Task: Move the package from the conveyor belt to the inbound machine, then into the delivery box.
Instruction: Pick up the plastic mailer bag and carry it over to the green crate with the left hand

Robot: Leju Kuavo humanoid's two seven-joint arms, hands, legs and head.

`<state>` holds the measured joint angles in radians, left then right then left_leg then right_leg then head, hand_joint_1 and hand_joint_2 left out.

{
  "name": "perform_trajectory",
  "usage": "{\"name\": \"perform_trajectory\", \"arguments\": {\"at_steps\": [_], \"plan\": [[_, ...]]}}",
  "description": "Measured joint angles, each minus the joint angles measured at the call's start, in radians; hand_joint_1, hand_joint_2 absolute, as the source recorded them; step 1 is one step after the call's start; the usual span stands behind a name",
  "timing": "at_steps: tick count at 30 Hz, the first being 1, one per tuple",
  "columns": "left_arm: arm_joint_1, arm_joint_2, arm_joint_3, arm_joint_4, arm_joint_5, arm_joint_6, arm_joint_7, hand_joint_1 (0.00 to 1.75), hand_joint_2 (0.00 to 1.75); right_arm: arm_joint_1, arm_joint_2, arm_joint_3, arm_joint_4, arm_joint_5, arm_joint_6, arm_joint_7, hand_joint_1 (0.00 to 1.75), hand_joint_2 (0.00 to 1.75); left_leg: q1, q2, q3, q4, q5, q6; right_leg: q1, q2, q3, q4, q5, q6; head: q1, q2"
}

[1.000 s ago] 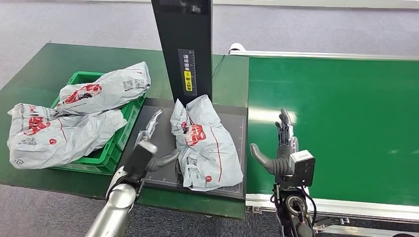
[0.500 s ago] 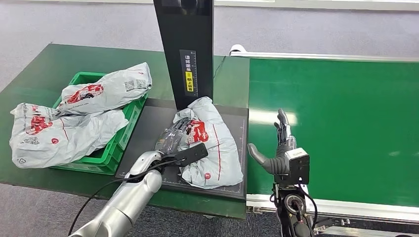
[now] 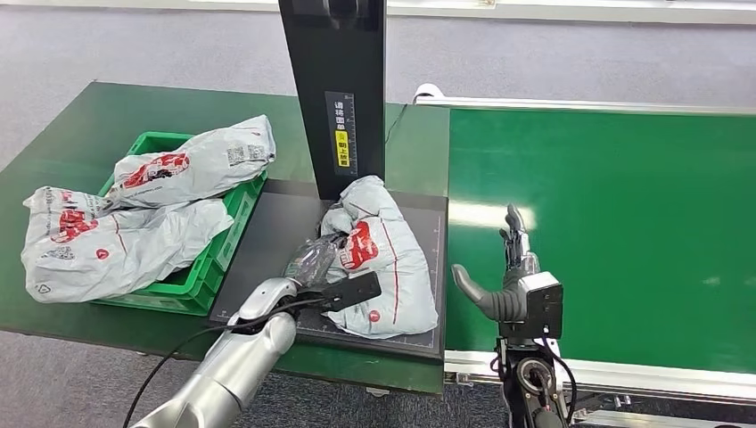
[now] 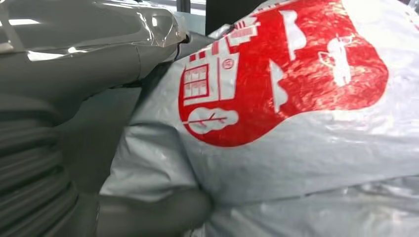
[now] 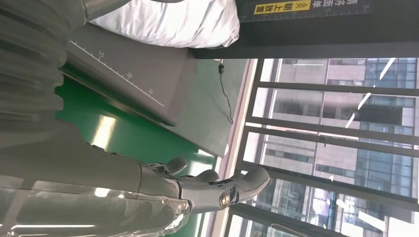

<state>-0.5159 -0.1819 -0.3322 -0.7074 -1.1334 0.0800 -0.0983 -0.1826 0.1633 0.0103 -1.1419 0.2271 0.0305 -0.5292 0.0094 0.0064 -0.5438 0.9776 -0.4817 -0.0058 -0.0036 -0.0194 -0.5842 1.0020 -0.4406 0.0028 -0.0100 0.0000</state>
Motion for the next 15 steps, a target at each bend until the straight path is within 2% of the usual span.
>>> {"name": "perform_trajectory", "arguments": {"at_steps": [5,11,15], "plan": [[0.021,-0.001,0.011,-0.018,0.022,0.029,-0.04,1.75,1.75,0.011,0.0,-0.007,-0.015,-0.001,0.0,0.001,0.0,1.75,0.0,0.0,-0.001,0.0,0.0,0.0,0.0,0.0,-0.002,0.0,0.0,0.0,0.0,0.0],[0.054,0.002,0.023,-0.059,0.089,0.092,-0.127,1.75,1.75,0.022,-0.001,-0.014,-0.031,-0.011,0.0,0.003,0.0,1.75,0.0,0.001,-0.006,0.0,0.0,0.0,0.0,0.001,-0.007,0.0,0.0,0.0,0.0,0.0],[0.104,0.01,0.028,-0.12,0.159,0.131,-0.202,1.75,1.75,0.031,-0.002,-0.017,-0.038,-0.02,0.0,0.003,0.0,1.75,0.0,0.001,-0.009,0.0,0.0,0.0,0.0,0.002,-0.011,0.0,0.0,0.0,0.0,0.0]]}}
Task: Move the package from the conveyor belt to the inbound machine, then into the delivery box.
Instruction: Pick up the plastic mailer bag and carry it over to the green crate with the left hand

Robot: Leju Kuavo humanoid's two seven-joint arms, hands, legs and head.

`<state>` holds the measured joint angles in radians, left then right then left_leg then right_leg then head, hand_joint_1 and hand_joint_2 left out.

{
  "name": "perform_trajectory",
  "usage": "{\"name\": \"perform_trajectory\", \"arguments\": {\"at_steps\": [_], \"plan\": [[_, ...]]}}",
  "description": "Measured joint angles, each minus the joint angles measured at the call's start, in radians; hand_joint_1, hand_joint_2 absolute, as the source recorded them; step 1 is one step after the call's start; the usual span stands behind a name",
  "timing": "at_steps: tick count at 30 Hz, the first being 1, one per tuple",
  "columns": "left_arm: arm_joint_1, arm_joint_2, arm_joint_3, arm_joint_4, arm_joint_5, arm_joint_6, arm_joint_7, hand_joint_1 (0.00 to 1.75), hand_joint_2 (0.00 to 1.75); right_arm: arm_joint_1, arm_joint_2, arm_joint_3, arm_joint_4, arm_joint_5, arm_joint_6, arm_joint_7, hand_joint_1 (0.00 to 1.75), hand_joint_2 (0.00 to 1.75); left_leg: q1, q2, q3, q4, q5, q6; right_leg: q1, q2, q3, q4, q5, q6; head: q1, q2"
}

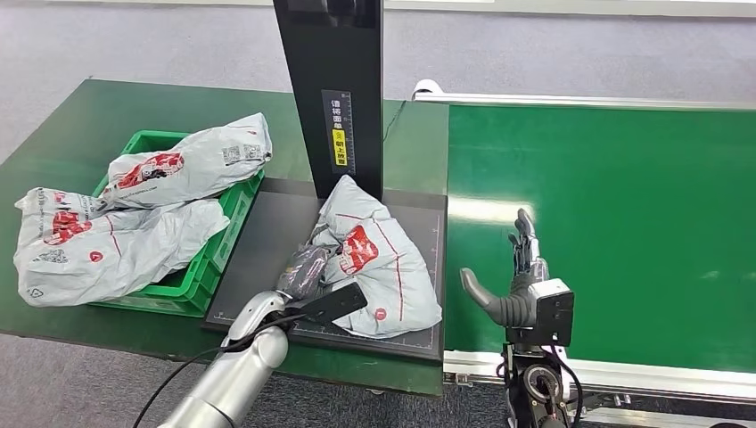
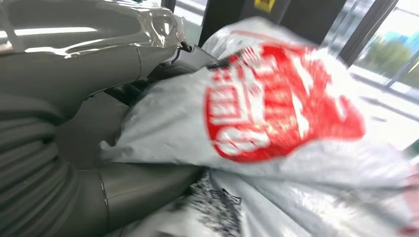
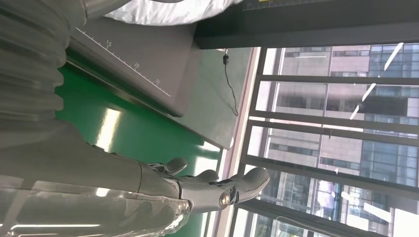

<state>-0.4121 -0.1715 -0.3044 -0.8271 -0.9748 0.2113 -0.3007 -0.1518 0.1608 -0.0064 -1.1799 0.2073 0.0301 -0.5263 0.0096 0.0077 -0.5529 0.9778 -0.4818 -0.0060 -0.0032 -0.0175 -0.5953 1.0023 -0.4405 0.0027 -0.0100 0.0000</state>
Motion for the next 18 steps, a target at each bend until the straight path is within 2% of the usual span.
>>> {"name": "perform_trajectory", "arguments": {"at_steps": [6,15,18], "plan": [[0.05,0.016,0.0,-0.082,0.024,0.025,-0.028,1.75,1.75,0.006,-0.001,0.0,-0.001,-0.005,0.0,0.0,0.0,1.75,0.0,0.0,-0.003,0.0,0.0,0.0,0.0,0.0,-0.003,0.0,0.0,0.0,0.0,0.0],[0.066,0.026,0.0,-0.114,0.024,0.027,-0.03,1.75,1.75,0.007,-0.001,0.0,-0.001,-0.005,0.0,0.0,0.0,1.75,0.0,0.0,-0.003,0.0,0.0,0.0,0.0,0.0,-0.003,0.0,0.0,0.0,0.0,0.0],[0.074,0.029,0.0,-0.129,0.025,0.058,-0.044,1.75,1.75,0.007,-0.001,0.0,-0.001,-0.007,0.0,-0.001,0.0,1.75,0.0,0.0,-0.003,0.0,0.0,0.0,0.0,0.0,-0.003,0.0,0.0,0.0,0.0,0.0]]}}
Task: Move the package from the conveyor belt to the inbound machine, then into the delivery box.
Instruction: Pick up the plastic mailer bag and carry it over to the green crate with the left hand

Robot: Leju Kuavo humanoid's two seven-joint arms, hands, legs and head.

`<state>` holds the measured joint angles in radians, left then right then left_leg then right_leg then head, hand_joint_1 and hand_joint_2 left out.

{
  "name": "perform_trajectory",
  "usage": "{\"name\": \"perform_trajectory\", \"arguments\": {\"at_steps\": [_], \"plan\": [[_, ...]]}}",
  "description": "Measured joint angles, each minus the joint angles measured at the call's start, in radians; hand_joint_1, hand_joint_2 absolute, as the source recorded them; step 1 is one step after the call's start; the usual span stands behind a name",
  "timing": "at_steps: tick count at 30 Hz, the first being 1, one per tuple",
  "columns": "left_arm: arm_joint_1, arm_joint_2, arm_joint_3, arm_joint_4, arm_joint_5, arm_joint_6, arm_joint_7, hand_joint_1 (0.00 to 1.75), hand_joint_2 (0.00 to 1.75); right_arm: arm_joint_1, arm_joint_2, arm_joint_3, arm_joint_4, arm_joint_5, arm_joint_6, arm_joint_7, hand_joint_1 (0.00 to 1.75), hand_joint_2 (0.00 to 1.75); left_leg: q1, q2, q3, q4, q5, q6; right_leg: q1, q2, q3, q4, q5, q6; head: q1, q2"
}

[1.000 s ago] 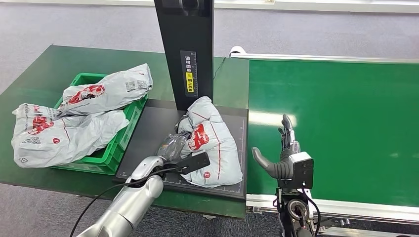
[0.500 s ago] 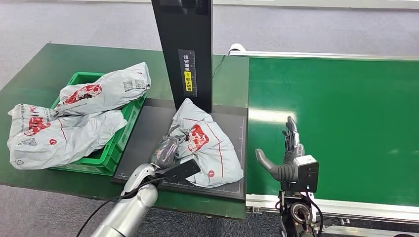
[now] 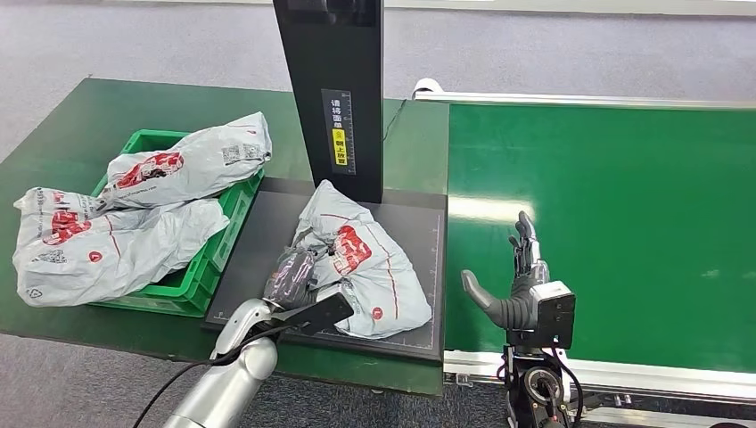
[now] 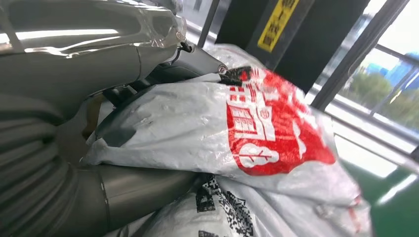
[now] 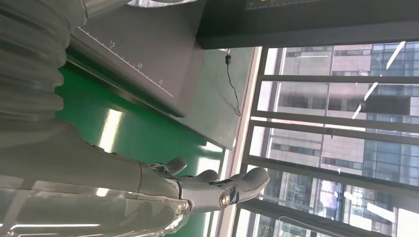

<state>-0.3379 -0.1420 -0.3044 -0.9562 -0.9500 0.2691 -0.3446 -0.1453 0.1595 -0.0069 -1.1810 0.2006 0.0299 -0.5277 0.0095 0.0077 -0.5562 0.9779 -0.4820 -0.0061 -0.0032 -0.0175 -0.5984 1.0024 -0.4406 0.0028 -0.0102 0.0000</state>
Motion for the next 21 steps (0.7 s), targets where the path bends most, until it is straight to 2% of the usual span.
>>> {"name": "perform_trajectory", "arguments": {"at_steps": [5,11,15,18,21], "plan": [[0.05,0.026,0.0,-0.112,-0.015,0.117,-0.043,1.75,1.75,0.0,0.0,0.0,0.0,-0.005,-0.001,-0.002,0.0,1.75,0.0,0.0,-0.001,0.0,0.0,0.0,0.0,0.0,-0.001,0.0,0.0,0.0,0.0,0.0],[0.142,0.098,0.035,-0.36,-0.065,0.284,-0.052,1.75,1.75,0.01,-0.002,-0.001,-0.002,-0.01,0.0,-0.011,0.0,1.75,0.0,0.001,-0.003,0.0,0.0,0.0,0.001,0.001,-0.003,0.0,0.0,0.0,0.0,0.0],[0.172,0.135,0.151,-0.518,-0.209,0.407,-0.052,1.75,1.75,0.02,-0.005,-0.002,-0.003,-0.015,0.001,-0.017,0.0,1.75,0.0,0.001,-0.003,0.0,0.0,0.0,0.001,0.001,-0.004,0.0,0.0,0.0,0.0,0.0],[0.168,0.142,0.274,-0.602,-0.254,0.422,-0.103,1.75,1.75,0.024,-0.006,-0.002,-0.003,-0.022,0.0,-0.022,0.0,1.75,0.0,0.002,-0.003,0.0,0.0,0.0,0.001,0.001,-0.004,0.0,0.0,0.0,0.0,0.0],[0.156,0.132,0.382,-0.655,-0.245,0.423,-0.191,1.75,1.75,0.029,-0.006,-0.002,-0.003,-0.027,-0.002,-0.025,0.0,1.75,0.0,0.003,-0.003,0.0,0.0,0.0,0.001,0.001,-0.004,0.0,0.0,0.0,0.0,0.0]]}}
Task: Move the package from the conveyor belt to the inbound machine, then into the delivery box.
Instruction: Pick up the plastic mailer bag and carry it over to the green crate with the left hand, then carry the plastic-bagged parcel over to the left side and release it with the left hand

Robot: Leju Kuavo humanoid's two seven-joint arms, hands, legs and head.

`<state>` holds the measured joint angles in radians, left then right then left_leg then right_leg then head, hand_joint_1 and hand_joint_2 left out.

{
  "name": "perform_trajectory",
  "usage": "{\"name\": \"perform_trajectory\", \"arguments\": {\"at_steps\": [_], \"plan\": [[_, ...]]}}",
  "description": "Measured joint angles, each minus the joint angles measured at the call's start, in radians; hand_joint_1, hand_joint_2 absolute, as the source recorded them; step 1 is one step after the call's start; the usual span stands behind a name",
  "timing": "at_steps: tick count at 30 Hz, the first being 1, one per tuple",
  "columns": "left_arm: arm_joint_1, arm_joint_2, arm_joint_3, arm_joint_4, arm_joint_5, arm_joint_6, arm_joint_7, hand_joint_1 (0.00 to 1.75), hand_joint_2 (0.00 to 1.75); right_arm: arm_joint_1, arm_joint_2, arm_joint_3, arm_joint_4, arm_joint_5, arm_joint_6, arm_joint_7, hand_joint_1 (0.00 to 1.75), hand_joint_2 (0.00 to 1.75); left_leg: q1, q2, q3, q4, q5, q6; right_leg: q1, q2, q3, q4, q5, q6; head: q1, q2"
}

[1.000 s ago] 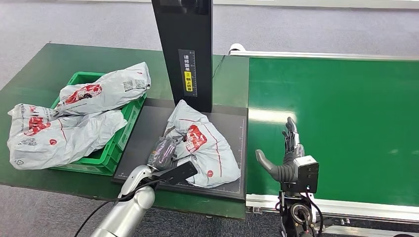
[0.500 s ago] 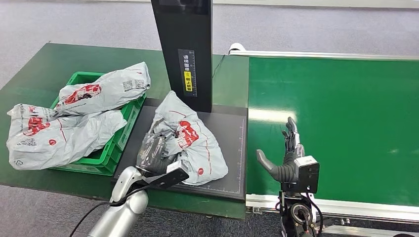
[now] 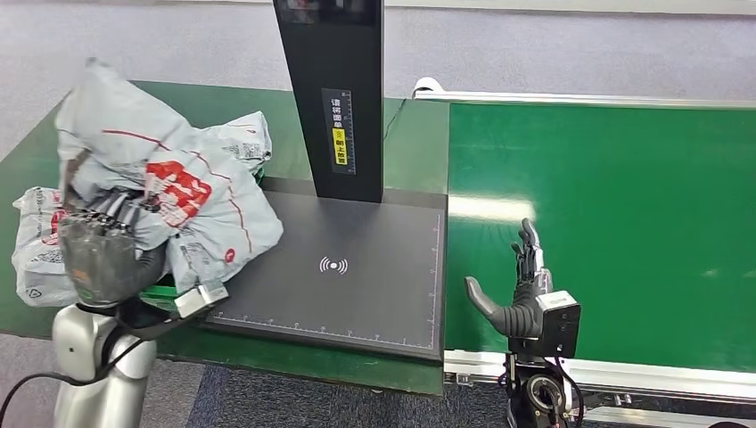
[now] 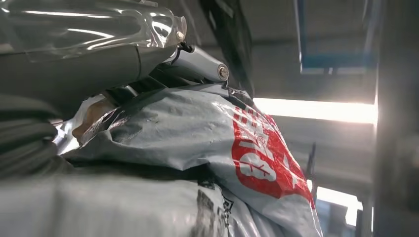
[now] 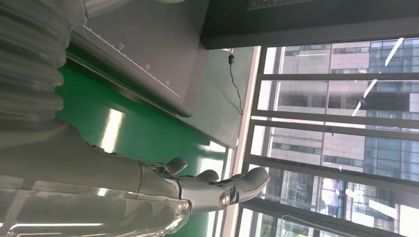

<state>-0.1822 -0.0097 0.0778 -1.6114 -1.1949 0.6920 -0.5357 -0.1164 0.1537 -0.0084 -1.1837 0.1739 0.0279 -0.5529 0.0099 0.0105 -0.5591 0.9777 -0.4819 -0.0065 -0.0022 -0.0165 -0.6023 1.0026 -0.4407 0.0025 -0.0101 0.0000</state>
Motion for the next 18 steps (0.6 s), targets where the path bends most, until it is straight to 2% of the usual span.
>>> {"name": "perform_trajectory", "arguments": {"at_steps": [3,9,11,14,16,18], "plan": [[-0.02,-0.022,0.092,-0.037,0.015,0.0,-0.075,1.75,1.75,0.005,0.0,0.001,0.0,-0.003,-0.002,-0.001,0.0,1.75,0.0,0.0,0.0,0.0,0.0,0.0,0.0,0.0,0.0,0.0,0.0,0.0,0.0,0.0],[-0.069,-0.059,0.231,-0.079,0.045,0.0,-0.124,1.75,1.75,0.01,0.0,0.003,0.0,-0.006,-0.012,-0.001,0.0,1.75,0.0,0.0,0.0,0.0,0.0,0.0,0.0,0.0,0.0,0.0,0.0,0.0,0.0,0.0],[-0.098,-0.052,0.279,-0.074,0.026,0.0,-0.046,1.75,1.75,0.013,0.0,0.004,0.0,-0.007,-0.017,-0.001,0.0,1.75,0.0,0.0,0.0,0.0,0.0,0.0,0.0,0.001,-0.001,0.0,0.0,0.0,0.0,0.0],[-0.142,0.01,0.304,-0.017,-0.065,-0.025,0.204,1.75,1.75,0.019,0.0,0.005,0.0,-0.007,-0.019,-0.001,0.0,1.75,0.001,0.0,0.0,0.0,0.0,-0.001,0.001,0.001,-0.001,0.0,0.0,-0.001,0.0,0.0],[-0.18,0.068,0.298,0.055,-0.138,-0.096,0.38,1.75,1.75,0.023,0.0,0.006,0.0,-0.005,-0.019,0.001,0.0,1.75,0.002,0.0,0.0,0.0,0.001,-0.002,0.002,0.001,-0.001,0.0,0.0,-0.002,0.0,0.0],[-0.224,0.121,0.283,0.142,-0.18,-0.194,0.499,1.75,1.75,0.024,0.0,0.008,0.0,0.002,-0.019,0.005,0.0,1.75,0.002,0.0,0.0,0.0,0.002,-0.003,0.002,0.001,-0.001,0.0,0.001,-0.002,0.0,0.0]]}}
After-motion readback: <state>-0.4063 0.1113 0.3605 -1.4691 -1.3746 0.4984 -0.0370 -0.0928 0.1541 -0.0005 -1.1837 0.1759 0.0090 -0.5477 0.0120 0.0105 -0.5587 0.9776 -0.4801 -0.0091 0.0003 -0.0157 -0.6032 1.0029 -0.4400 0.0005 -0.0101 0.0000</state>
